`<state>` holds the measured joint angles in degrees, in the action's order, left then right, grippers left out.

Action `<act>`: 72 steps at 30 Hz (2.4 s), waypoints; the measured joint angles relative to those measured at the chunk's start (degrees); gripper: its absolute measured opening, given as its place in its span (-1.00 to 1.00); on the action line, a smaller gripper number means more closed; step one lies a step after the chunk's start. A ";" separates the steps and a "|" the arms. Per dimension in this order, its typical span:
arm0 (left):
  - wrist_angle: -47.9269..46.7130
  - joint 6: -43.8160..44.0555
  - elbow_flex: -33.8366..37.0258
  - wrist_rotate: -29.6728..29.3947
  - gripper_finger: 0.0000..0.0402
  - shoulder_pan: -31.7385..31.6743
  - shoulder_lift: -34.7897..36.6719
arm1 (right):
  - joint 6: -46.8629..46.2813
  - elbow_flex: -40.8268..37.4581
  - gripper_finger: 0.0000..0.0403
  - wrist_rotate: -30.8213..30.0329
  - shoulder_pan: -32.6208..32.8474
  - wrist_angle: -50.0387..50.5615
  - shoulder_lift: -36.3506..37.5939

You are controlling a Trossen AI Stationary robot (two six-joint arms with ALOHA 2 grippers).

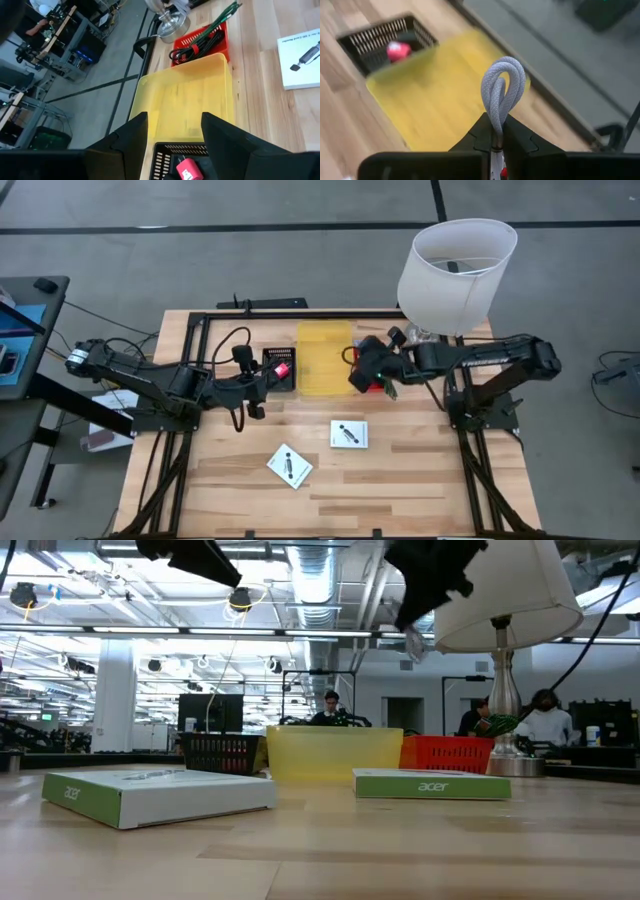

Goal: Pick and place items into bin
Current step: Put the gray charger cable into the red bin

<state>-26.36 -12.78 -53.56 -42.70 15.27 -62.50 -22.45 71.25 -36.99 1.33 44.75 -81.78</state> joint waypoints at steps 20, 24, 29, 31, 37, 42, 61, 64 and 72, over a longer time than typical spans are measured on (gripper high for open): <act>-1.07 -2.58 -0.01 0.48 -0.11 0.00 0.00 | -3.13 -7.75 -0.90 16.43 -8.21 1.06 -0.02; -1.77 -2.54 -0.02 1.71 -0.11 0.00 0.00 | -3.22 -7.77 -0.89 17.50 -8.22 1.07 -0.02; -1.74 -2.51 -0.01 3.45 -0.11 0.00 0.00 | -3.20 -7.77 -0.88 17.60 -8.22 1.07 -0.02; -1.71 -2.51 0.00 3.48 -0.11 0.02 0.00 | -3.20 -7.77 -0.86 17.61 -8.22 1.06 -0.02; -1.03 -2.47 -0.02 4.48 -0.11 0.00 0.00 | -3.17 -7.77 -0.79 17.61 -8.22 1.06 -0.02; -1.06 -2.49 -0.02 6.49 -0.11 0.02 0.00 | -3.13 -7.77 -0.79 17.61 -8.22 1.05 -0.02; -1.12 -2.47 -0.02 6.51 -0.11 0.02 0.00 | -3.09 -7.77 -0.77 17.44 -8.11 1.11 -0.07; -1.12 -2.47 -0.02 6.51 -0.11 0.02 0.00 | -3.20 -7.77 -0.77 17.44 -8.11 1.12 -0.07; -1.12 -2.47 -0.02 6.51 -0.11 0.02 0.00 | -4.53 -7.77 -0.77 15.98 -8.22 1.54 -0.07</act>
<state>-27.49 -15.25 -53.58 -36.18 15.29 -62.50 -26.98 63.48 -21.01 -6.90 46.29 -81.84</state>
